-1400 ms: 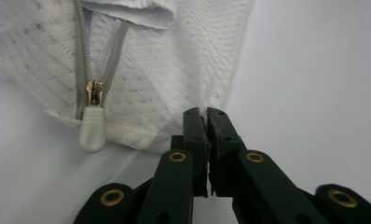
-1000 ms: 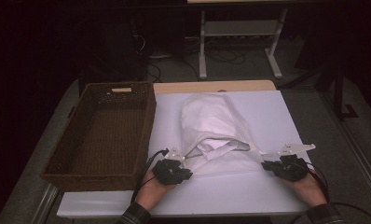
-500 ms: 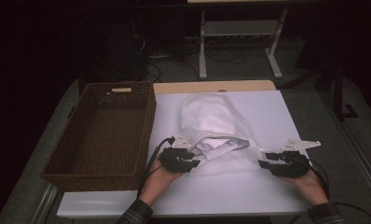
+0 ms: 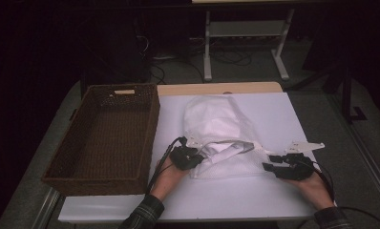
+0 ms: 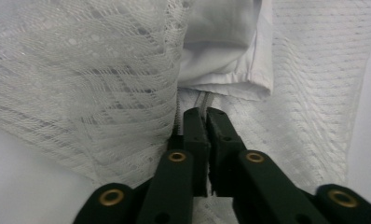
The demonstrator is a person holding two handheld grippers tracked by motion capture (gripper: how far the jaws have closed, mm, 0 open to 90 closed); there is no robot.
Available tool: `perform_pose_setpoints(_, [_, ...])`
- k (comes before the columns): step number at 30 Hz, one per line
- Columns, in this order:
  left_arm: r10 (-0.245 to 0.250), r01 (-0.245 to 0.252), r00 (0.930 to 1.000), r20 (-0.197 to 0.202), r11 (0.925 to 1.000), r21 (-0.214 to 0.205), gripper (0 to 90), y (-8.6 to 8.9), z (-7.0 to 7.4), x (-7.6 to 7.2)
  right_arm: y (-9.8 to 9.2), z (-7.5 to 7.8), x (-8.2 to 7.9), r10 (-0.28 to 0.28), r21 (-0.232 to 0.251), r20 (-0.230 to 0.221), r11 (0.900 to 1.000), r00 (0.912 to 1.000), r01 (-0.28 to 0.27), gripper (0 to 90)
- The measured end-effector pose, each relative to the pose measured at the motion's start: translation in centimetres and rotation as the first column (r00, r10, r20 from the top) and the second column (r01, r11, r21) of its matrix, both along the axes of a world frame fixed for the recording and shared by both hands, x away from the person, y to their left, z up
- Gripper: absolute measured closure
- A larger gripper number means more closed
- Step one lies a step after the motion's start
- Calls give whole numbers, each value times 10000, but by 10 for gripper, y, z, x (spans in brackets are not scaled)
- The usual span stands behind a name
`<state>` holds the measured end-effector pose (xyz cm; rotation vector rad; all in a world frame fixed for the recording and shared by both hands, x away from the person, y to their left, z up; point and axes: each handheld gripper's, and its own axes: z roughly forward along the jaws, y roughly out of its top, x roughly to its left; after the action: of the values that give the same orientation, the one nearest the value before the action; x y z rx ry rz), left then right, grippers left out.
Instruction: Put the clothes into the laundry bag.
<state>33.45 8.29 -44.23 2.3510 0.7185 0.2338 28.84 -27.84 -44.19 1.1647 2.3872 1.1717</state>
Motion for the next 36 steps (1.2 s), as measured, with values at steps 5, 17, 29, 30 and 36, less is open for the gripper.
perform_pose_setpoints(5, [-439,437,9988,-195,9990,-66,893,1,5,-10,-1,0,-1,-25,34,21,10000,10000,25,562])
perform_pose_setpoints(17, [-2082,2011,9778,-220,9634,-1773,893,8,24,-32,0,-2,-1,138,20,-192,9999,9997,-138,680])
perform_pose_setpoints(29, [-2140,2072,9768,106,9309,-3009,892,32,51,-41,-3,-4,-2,290,-393,-292,9988,9992,-301,873])
perform_pose_setpoints(30, [-2004,1918,9797,12,9359,-2953,891,34,50,-41,-4,-4,-3,327,-350,-330,9988,9989,-338,873])
perform_pose_setpoints(36, [-1720,1585,9847,-277,9506,-2669,814,30,41,-38,-7,-2,-6,442,-423,-345,9981,9984,-457,874])
